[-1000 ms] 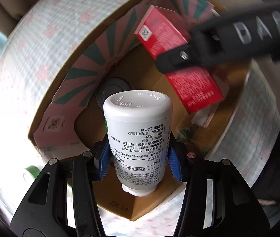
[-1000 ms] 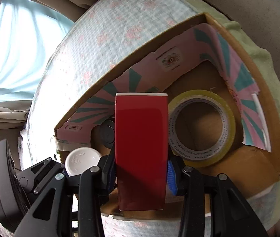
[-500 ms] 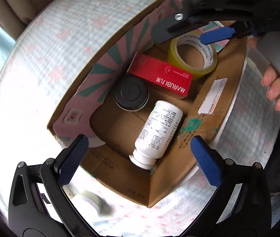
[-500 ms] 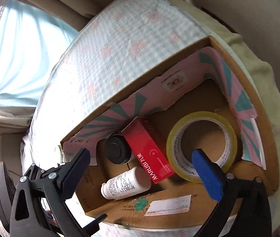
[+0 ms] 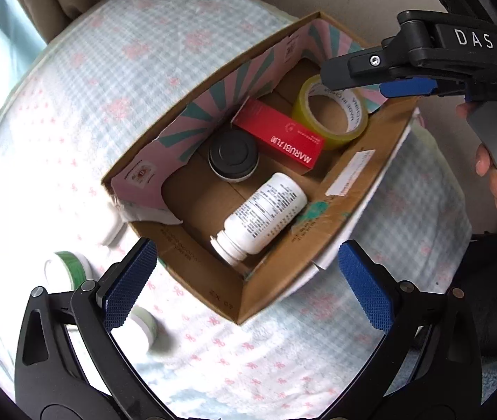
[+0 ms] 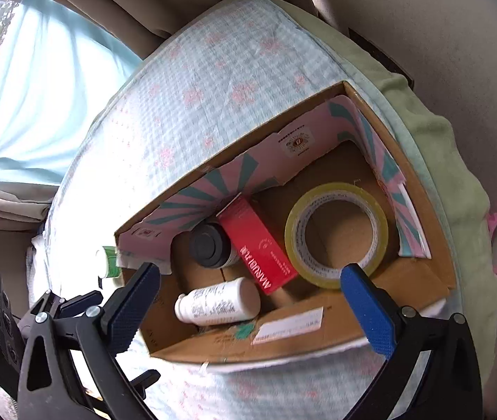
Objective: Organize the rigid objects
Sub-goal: 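Open both tools to drop the bottle and red box into the box, then raise both tools back toward the remaining items on the bed, then grasp the white remote with the left tool while the right tool grasps the white lid, then carry the remote and white lid with both tools over the cardboard box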
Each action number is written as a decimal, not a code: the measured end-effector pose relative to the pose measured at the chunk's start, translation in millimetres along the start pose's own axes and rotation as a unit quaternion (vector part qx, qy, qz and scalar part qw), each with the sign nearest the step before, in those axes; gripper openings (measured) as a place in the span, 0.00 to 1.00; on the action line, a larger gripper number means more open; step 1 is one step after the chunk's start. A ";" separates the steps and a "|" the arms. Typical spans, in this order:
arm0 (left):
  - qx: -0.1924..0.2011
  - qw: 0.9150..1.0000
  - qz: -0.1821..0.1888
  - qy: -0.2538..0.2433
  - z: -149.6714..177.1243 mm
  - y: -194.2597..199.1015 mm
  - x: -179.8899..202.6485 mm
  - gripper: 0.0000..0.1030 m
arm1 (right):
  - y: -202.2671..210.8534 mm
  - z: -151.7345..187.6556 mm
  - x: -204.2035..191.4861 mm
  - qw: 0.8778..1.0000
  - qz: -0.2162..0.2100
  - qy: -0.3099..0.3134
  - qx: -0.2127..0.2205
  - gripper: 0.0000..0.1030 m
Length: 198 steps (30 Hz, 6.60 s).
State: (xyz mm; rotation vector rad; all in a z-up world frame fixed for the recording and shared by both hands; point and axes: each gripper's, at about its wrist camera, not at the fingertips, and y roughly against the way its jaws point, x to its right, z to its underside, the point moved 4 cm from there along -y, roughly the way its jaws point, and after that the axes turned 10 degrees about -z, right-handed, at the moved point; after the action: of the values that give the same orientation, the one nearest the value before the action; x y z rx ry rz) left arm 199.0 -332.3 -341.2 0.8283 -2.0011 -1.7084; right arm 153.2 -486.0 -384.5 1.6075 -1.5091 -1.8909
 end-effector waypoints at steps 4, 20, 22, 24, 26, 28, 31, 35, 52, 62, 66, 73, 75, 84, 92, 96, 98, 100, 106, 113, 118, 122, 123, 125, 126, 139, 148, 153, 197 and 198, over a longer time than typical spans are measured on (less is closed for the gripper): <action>0.011 0.999 0.010 0.034 14.8 26.9 -1.9 1.00 | 17.5 6.8 -5.2 1.000 -0.009 -0.017 -0.001 1.00; 0.059 0.990 -0.038 0.122 136.2 110.4 -78.0 1.00 | 62.1 62.3 -135.1 0.985 0.056 0.162 0.022 1.00; 0.068 0.989 -0.048 0.126 151.4 118.7 -92.6 1.00 | 63.0 72.2 -155.5 0.979 0.075 0.184 0.036 1.00; 0.082 0.987 -0.057 0.127 164.1 128.0 -106.4 1.00 | 62.2 83.9 -176.3 0.974 0.088 0.203 0.048 1.00; 0.100 0.984 -0.069 0.130 177.1 139.2 -122.4 1.00 | 57.6 94.3 -196.3 0.971 0.094 0.214 0.052 1.00; 0.110 0.982 -0.073 0.133 190.1 146.6 -139.2 1.00 | 49.6 104.2 -211.7 0.971 0.094 0.214 0.051 1.00; 0.110 0.983 -0.067 0.131 206.8 146.6 -163.6 1.00 | 31.1 118.8 -232.8 0.972 0.090 0.210 0.045 1.00; 0.110 0.986 -0.053 0.114 226.3 140.1 -197.6 1.00 | 0.7 137.4 -258.2 0.973 0.095 0.204 0.041 1.00; 0.077 0.984 -0.048 -0.151 198.1 18.4 -275.4 1.00 | -146.5 182.0 -285.0 0.979 0.136 0.152 0.001 1.00; 0.064 0.931 -0.022 -0.358 179.9 -75.6 -257.4 1.00 | -221.6 182.1 -248.6 0.972 0.161 0.173 0.006 1.00; 0.041 0.901 -0.008 -0.431 179.4 -114.0 -252.5 0.98 | -244.7 182.1 -235.6 0.967 0.182 0.181 0.004 1.00; 0.017 0.881 0.020 -0.471 183.6 -148.9 -240.4 0.86 | -277.1 186.9 -230.0 0.958 0.196 0.207 0.000 0.97; 0.009 0.881 0.023 -0.472 184.8 -154.5 -237.2 0.82 | -284.0 185.6 -229.9 0.958 0.200 0.207 -0.003 0.96; 0.005 0.873 0.040 -0.486 181.2 -167.2 -220.3 0.81 | -302.3 174.0 -221.3 0.967 0.186 0.175 -0.011 0.85; 0.019 0.874 0.034 -0.484 182.7 -159.3 -217.1 0.56 | -313.3 178.6 -222.7 0.966 0.182 0.184 -0.022 0.64; 0.016 0.877 0.024 -0.480 184.7 -157.2 -208.9 0.56 | -312.2 175.4 -221.2 0.967 0.177 0.183 -0.024 0.64; 0.012 0.881 0.022 -0.473 183.4 -151.9 -211.8 0.56 | -310.4 173.4 -219.4 0.967 0.175 0.181 -0.025 0.64; 0.011 0.883 0.018 -0.469 183.5 -149.5 -206.7 0.56 | -306.9 175.9 -221.6 0.968 0.174 0.178 -0.025 0.64; 0.005 0.902 0.018 -0.432 192.5 -131.2 -200.5 0.55 | -280.5 178.6 -226.1 0.966 0.172 0.192 -0.020 0.64; 0.001 0.923 0.011 -0.386 203.4 -104.4 -198.6 0.55 | -246.6 180.6 -233.3 0.963 0.176 0.206 -0.006 0.64; 0.009 0.938 -0.003 -0.347 200.1 -81.2 -201.5 0.54 | -225.2 191.2 -238.0 0.963 0.176 0.205 0.005 0.64; 0.017 0.954 -0.005 -0.299 199.1 -56.8 -212.5 0.54 | -211.4 197.6 -248.2 0.961 0.177 0.210 0.016 0.64; 0.018 0.957 -0.004 -0.289 203.0 -51.6 -217.9 0.53 | -207.7 198.3 -250.6 0.961 0.176 0.212 0.019 0.64; 0.022 0.962 -0.007 -0.272 209.2 -41.2 -225.7 0.53 | -202.1 200.3 -256.3 0.959 0.177 0.218 0.025 0.64; 0.022 0.964 -0.008 -0.264 210.9 -36.9 -226.9 0.52 | -199.9 199.9 -259.2 0.959 0.178 0.221 0.027 0.64; 0.052 0.983 0.008 -0.175 234.3 18.6 -251.2 0.51 | -153.0 216.5 -286.1 0.963 0.156 0.214 0.054 0.64; 0.118 0.987 0.030 -0.104 213.4 95.1 -239.5 0.50 | -83.4 205.8 -295.4 0.968 0.143 0.191 0.076 0.64; 0.155 0.984 0.031 -0.082 181.7 131.4 -212.4 0.50 | -28.9 177.5 -281.8 0.965 0.150 0.191 0.103 0.64; 0.064 0.998 0.016 0.011 -28.4 -14.6 -35.2 0.51 | -37.4 10.7 -16.1 0.993 0.069 0.096 -0.007 0.65; 0.062 0.998 0.011 0.001 -29.4 -15.1 -32.8 0.51 | -40.6 10.3 -15.9 0.994 0.062 0.090 -0.012 0.65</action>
State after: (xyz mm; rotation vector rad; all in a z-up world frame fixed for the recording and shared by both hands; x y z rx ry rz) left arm 245.1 -334.4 -347.5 0.8457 -2.1237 -1.5843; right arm 167.3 -451.2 -408.9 1.5857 -1.4695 -1.6453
